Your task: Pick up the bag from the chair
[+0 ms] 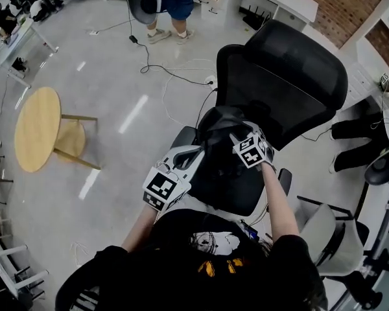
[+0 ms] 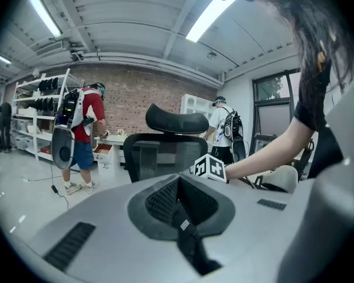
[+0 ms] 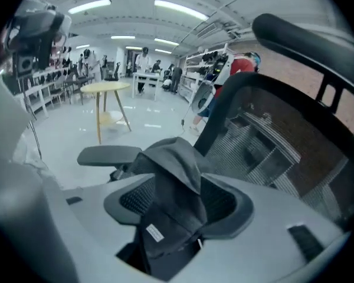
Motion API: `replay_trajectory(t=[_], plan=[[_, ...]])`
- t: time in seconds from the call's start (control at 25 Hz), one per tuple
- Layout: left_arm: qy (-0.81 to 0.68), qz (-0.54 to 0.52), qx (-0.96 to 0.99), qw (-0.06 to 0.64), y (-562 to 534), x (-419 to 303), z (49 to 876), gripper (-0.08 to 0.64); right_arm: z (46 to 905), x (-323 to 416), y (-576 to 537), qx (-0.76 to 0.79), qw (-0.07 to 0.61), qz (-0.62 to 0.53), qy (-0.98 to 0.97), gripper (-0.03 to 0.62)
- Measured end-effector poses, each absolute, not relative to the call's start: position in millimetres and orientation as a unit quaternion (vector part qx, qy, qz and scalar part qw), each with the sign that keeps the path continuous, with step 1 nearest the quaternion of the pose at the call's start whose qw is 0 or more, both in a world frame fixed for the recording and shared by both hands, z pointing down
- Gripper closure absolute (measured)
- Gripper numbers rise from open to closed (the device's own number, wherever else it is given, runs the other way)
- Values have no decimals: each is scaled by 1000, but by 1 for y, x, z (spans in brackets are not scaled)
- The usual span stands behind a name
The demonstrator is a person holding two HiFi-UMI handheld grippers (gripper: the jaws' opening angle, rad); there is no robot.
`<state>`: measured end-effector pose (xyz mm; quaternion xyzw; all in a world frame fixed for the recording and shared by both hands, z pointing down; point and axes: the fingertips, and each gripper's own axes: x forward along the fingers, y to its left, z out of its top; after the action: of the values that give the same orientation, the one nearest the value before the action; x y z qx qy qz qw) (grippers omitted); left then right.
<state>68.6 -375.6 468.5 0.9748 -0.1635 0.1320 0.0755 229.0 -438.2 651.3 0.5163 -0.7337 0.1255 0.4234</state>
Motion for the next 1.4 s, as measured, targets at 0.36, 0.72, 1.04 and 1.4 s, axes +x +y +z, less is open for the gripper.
replay_trajectory(t=[0.36,0.72,1.04,1.4], plan=[[-192,156,964,98,-397,41,488,555,701,242,-477,449,528,124,-710,321],[-205,154,961,105,-410,30,495,555,714,237,-481,516,489,176,-681,467],[-193,150,964,105,-414,36,500,555,700,237,-438,618,337,299,-644,502],[-155,148,971,102,-406,56,501,555,651,224,-383,643,289,299,-643,508]])
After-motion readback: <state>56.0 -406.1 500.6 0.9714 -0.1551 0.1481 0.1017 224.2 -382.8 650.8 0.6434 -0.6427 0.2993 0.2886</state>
